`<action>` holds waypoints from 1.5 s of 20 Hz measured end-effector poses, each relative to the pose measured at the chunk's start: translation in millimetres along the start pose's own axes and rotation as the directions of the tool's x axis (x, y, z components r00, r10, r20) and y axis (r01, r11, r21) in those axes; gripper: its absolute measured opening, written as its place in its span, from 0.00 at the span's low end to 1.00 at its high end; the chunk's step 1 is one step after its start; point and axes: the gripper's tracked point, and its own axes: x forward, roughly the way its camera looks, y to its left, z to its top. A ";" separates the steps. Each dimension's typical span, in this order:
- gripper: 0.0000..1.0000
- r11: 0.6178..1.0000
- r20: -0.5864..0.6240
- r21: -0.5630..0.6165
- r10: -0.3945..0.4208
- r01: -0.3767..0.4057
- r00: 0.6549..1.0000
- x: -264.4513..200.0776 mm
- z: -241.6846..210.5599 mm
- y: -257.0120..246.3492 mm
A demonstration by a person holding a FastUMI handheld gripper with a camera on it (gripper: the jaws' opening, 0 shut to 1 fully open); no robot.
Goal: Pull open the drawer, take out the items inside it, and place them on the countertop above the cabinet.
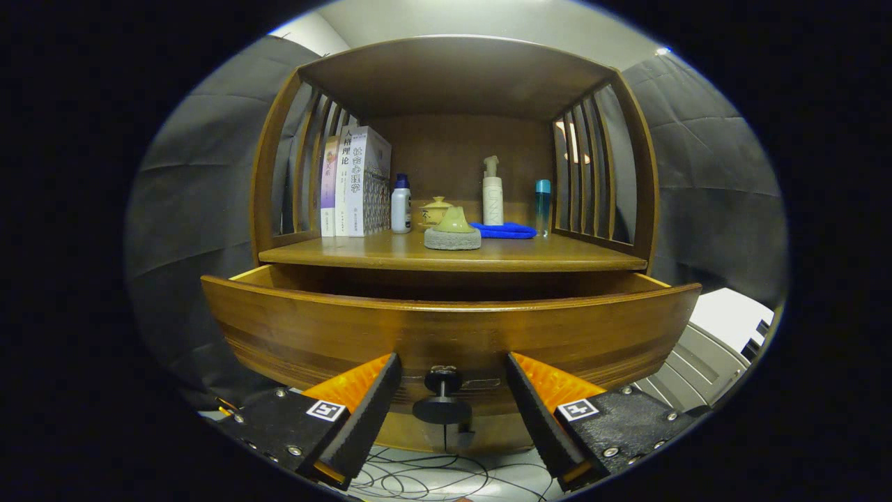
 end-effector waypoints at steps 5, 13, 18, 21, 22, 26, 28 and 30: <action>0.95 0.998 0.010 -0.068 -0.005 0.006 1.000 19.6 -0.6 -1.3; 0.95 0.996 0.016 -0.085 -0.008 0.009 1.000 44.3 2.6 -1.9; 0.95 0.996 0.022 -0.088 -0.008 0.010 1.000 59.6 6.1 -1.4; 0.95 0.995 0.023 -0.099 -0.005 0.007 1.000 71.0 6.6 -1.7; 0.95 0.994 0.024 -0.105 -0.003 0.005 1.000 74.2 7.1 -1.4; 0.95 0.993 0.032 -0.116 -0.023 0.027 0.999 80.9 7.8 -3.9; 0.95 0.992 0.032 -0.119 -0.026 0.030 0.999 81.9 7.9 -3.9; 0.95 0.989 0.035 -0.142 -0.026 0.031 0.999 80.9 11.6 -7.1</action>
